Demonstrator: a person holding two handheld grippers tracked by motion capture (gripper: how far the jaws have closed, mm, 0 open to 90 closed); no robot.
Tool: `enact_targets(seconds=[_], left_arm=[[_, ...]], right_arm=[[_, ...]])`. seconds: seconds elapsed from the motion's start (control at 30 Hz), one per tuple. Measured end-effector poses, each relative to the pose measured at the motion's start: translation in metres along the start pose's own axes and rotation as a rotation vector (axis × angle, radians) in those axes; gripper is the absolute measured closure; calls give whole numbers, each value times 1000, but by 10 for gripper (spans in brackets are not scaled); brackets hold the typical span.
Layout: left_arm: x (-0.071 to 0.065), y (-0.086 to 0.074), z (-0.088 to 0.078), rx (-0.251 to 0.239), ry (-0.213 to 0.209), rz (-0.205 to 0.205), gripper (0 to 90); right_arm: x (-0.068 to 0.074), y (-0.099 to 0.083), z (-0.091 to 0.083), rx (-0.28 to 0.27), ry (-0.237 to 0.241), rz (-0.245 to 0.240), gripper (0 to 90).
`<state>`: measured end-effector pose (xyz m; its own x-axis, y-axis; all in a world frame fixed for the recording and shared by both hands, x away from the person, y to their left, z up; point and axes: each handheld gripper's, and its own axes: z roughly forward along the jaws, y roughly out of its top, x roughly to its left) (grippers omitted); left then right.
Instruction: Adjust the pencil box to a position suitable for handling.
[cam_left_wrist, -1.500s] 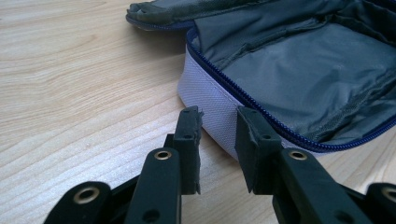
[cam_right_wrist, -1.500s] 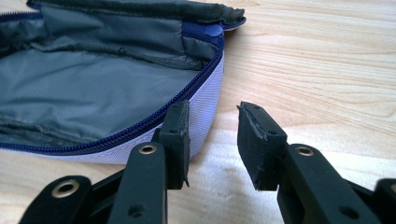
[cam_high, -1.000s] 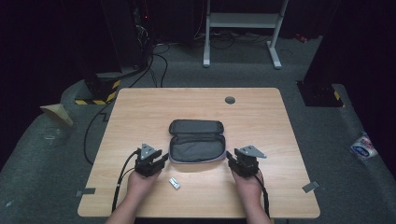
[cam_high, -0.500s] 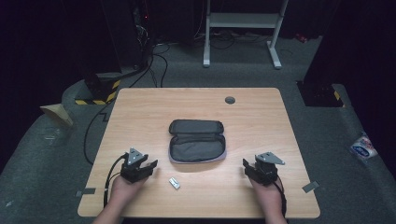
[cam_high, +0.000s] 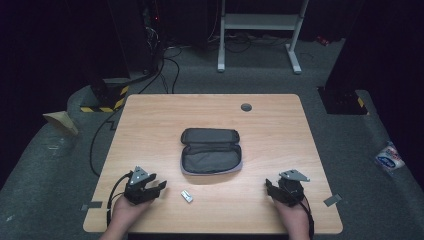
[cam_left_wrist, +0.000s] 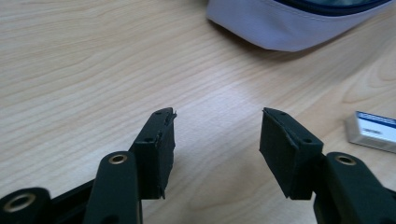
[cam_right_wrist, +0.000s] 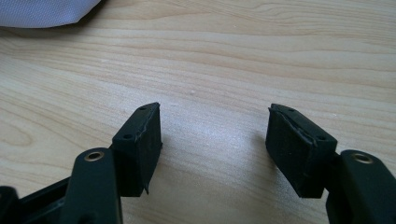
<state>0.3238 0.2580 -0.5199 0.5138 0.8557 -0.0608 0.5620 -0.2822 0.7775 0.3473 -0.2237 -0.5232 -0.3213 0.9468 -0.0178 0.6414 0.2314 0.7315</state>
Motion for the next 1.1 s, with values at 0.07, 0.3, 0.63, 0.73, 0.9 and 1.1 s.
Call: enact_targets(seconds=[0.07,0.3,0.63,0.73,0.9,1.1], left_arm=[[-3,0,-2,-11,-16,-1,452],[-24,1,-2,-1,-81,45,453],[-50,-1,4,34,-103,117,413],[-55,-1,6,34,-109,132,398],[-66,-1,13,46,-117,159,395],[-77,2,20,46,-130,191,407]], right_arm=[[0,0,0,2,1,6,352],[1,1,1,4,-7,13,356],[1,0,0,0,-7,6,356],[0,0,0,0,-5,6,357],[1,1,1,2,1,6,358],[1,1,1,2,-1,5,359]])
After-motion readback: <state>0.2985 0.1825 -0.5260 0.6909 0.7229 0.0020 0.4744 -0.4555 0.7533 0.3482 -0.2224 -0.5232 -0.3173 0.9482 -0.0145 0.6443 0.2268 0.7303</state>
